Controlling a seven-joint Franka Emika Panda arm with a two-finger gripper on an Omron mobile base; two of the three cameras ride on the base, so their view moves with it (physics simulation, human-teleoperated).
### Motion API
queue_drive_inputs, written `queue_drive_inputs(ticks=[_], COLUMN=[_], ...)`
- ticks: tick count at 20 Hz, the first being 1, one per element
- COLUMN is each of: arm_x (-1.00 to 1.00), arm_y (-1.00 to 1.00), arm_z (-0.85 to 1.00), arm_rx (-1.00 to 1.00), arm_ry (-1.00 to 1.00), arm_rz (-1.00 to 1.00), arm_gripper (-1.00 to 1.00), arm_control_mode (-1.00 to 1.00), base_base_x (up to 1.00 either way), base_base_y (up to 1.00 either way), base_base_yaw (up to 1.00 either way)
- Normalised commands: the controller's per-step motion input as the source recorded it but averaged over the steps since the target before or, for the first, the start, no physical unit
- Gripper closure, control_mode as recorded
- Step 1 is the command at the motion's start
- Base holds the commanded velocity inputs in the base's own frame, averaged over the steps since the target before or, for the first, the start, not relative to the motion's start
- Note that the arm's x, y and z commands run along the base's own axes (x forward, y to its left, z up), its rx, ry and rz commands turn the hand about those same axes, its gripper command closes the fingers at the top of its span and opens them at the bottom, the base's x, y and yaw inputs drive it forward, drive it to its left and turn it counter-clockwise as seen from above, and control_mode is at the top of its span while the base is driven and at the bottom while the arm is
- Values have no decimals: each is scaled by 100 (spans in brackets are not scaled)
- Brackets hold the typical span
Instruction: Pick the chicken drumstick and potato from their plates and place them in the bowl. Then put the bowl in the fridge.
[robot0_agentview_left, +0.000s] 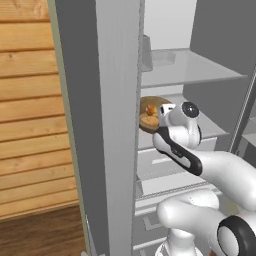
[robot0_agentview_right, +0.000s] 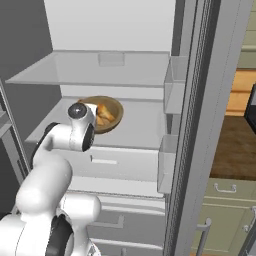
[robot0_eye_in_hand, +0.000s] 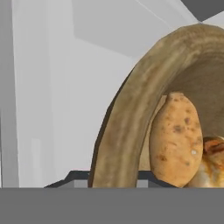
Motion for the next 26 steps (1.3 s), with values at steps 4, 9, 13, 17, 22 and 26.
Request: queue_drive_inputs(ticks=[4, 9, 13, 17, 22, 26], arm_x=[4, 0, 21, 12, 2, 4], arm_y=[0, 0, 0, 0, 0, 0], arm_z=[-52, -60, -51, -51, -65, -10], arm_rx=[-1, -2, -4, -2, -2, 0], arm_ry=[1, 4, 10, 2, 0, -5], arm_rz=[0, 1, 3, 4, 3, 3], arm_gripper=[100, 100, 100, 100, -100, -100], arm_control_mode=[-100, -100, -100, -100, -100, -100], base_base_x=[0, 0, 0, 0, 0, 0], base_base_y=[0, 0, 0, 0, 0, 0], base_base_yaw=[0, 0, 0, 0, 0, 0])
